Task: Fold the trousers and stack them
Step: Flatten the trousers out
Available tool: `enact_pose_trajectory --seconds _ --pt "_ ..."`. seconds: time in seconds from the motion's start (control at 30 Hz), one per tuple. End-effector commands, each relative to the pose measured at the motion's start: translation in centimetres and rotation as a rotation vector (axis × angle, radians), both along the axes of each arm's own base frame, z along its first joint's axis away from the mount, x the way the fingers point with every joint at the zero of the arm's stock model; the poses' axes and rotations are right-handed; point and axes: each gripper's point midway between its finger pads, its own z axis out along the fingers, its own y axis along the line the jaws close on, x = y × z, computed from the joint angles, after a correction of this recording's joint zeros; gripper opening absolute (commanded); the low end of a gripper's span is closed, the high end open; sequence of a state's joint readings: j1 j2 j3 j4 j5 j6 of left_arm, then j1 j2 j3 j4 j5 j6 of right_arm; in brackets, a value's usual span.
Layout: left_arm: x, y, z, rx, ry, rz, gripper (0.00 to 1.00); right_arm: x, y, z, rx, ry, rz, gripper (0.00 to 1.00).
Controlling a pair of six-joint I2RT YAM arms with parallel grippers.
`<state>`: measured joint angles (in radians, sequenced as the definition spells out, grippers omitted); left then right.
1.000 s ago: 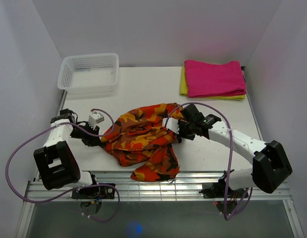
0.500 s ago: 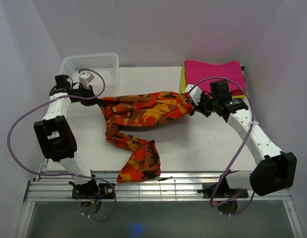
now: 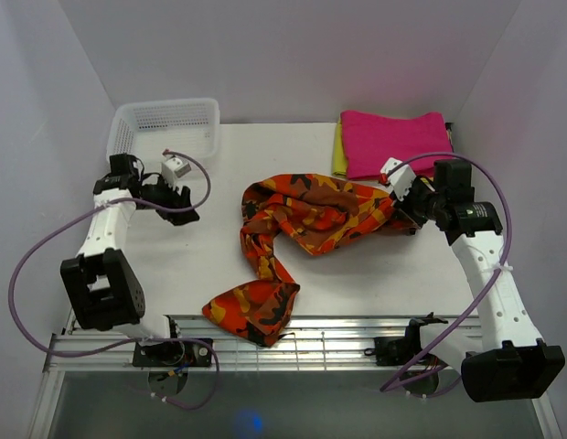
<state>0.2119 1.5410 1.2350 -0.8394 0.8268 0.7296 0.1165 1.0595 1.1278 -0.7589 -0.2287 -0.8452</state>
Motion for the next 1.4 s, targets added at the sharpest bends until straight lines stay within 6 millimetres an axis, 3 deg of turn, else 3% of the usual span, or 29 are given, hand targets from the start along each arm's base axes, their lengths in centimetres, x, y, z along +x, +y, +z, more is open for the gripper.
enact_pose_trajectory --seconds 0.0,0.1,0.17,0.27,0.43,0.6,0.67,0.77,0.8,0.83,0.87,0.93,0.97,1.03,1.07,1.17,1.2,1.23,1.3,1.33,1.37 --pt "-8.9 -3.2 -0.2 0.048 0.034 -0.264 0.85 0.3 -0.5 1.3 0.014 -0.025 -0.038 0.08" --pt "-13.5 -5.1 -3.1 0.132 0.119 -0.417 0.95 0.5 -0.6 1.9 0.026 -0.028 -0.064 0.08" --pt "-15.3 -6.1 -4.7 0.166 0.150 -0.484 0.96 0.7 -0.9 2.0 0.027 -0.028 -0.082 0.08" --pt "-15.2 -7.5 -5.2 0.168 0.177 -0.526 0.96 1.2 -1.4 3.2 0.033 -0.048 -0.118 0.08" --pt "-16.6 -11.6 -6.5 0.067 0.316 -0.616 0.98 2.1 -2.6 6.3 0.030 -0.121 -0.176 0.08" --pt "-17.0 -15.3 -8.2 0.072 0.334 -0.659 0.97 2.2 -3.0 7.5 0.041 -0.131 -0.199 0.08" --pt "-16.9 -16.0 -9.0 0.087 0.382 -0.623 0.88 2.2 -3.1 7.7 0.040 -0.137 -0.205 0.08" --pt "-16.1 -16.7 -9.5 0.105 0.397 -0.585 0.50 2.2 -3.5 8.1 0.031 -0.150 -0.217 0.08" --pt "-16.3 -16.5 -9.4 0.110 0.415 -0.582 0.34 2.3 -3.7 8.7 0.027 -0.166 -0.221 0.08" --pt "-16.3 -16.3 -9.0 0.118 0.408 -0.587 0.06 2.3 -3.8 9.0 0.023 -0.173 -0.225 0.08" --pt "-15.7 -15.9 -8.6 0.139 0.368 -0.592 0.00 2.3 -4.1 9.3 0.022 -0.183 -0.231 0.08" --pt "-14.0 -14.2 -6.4 0.150 0.280 -0.535 0.00 2.3 -4.4 10.1 0.013 -0.204 -0.240 0.08" --pt "-12.1 -13.3 -5.0 0.169 0.208 -0.495 0.00 2.3 -4.7 10.4 0.011 -0.216 -0.249 0.08" --pt "-8.4 -9.3 -1.9 0.169 0.106 -0.330 0.00 2.2 -5.2 11.4 0.005 -0.246 -0.268 0.08" --pt "-5.7 -5.9 0.3 0.194 0.035 -0.221 0.00 2.4 -5.6 11.9 -0.001 -0.267 -0.283 0.08" --pt "-2.5 0.0 3.3 0.251 -0.063 -0.045 0.00 2.5 -5.9 13.3 0.004 -0.311 -0.304 0.08" --pt "-1.3 3.2 4.9 0.279 -0.117 0.044 0.00 2.3 -7.0 13.7 -0.001 -0.327 -0.344 0.08" --pt "-0.9 4.5 5.9 0.296 -0.152 0.078 0.00 2.2 -7.2 14.1 -0.001 -0.339 -0.352 0.08" --pt "-0.2 9.3 8.2 0.360 -0.248 0.207 0.00 1.8 -8.0 15.5 -0.005 -0.386 -0.386 0.08" --pt "-0.6 11.1 10.0 0.384 -0.318 0.267 0.00 1.6 -8.3 16.1 -0.011 -0.405 -0.399 0.08" --pt "-1.5 13.1 10.4 0.423 -0.351 0.303 0.00 1.0 -9.3 16.7 -0.037 -0.431 -0.434 0.08"
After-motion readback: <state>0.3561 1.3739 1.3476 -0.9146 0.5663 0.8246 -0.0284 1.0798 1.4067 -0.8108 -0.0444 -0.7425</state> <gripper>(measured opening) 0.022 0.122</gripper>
